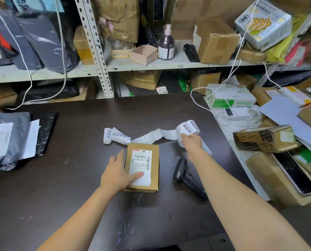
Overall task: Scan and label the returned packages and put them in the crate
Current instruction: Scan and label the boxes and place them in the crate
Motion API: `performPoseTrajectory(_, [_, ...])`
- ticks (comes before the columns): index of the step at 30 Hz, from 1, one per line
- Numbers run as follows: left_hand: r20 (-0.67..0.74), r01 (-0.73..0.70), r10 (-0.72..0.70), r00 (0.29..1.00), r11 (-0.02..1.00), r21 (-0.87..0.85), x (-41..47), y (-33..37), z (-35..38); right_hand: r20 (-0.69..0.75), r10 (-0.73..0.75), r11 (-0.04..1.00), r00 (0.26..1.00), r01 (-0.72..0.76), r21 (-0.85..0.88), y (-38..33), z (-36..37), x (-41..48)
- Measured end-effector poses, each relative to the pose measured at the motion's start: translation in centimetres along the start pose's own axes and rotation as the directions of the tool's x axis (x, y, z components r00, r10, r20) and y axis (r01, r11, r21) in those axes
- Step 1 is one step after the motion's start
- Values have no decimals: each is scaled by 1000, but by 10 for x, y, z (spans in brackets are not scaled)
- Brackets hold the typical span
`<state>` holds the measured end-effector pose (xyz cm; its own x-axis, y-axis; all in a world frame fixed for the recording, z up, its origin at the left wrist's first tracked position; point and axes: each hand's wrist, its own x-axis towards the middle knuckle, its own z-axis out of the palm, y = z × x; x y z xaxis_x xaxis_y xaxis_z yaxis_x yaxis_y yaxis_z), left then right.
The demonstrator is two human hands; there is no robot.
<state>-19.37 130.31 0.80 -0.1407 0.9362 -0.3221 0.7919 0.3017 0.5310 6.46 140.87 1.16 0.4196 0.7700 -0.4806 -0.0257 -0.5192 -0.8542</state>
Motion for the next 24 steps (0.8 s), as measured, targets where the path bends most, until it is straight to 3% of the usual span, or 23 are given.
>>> performPoseTrajectory(2, [-110,-96,96,989,995,3,-1,10,-7,54,-79,996,995,81,-44,-3,-2,-15])
performPoseTrajectory(5, [-248,-326,333,910,943,68,1,36,-16,162,-183,977,970,198,-83,-5,-9,-36])
performPoseTrajectory(10, [-202,-672,699,686,715,191,2,89,-22,360,-343,876,868,434,-211,-2,-20,-68])
performPoseTrajectory(14, [-159,-784,812,562,584,210,1,114,-20,460,-396,792,795,549,-266,-1,-29,-85])
performPoseTrajectory(18, [-134,-809,840,526,542,226,2,118,-18,494,-434,729,754,616,-299,-3,-37,-95])
performPoseTrajectory(24, [-121,-834,872,474,489,257,6,116,-21,474,-470,742,744,624,-243,-8,-46,-110])
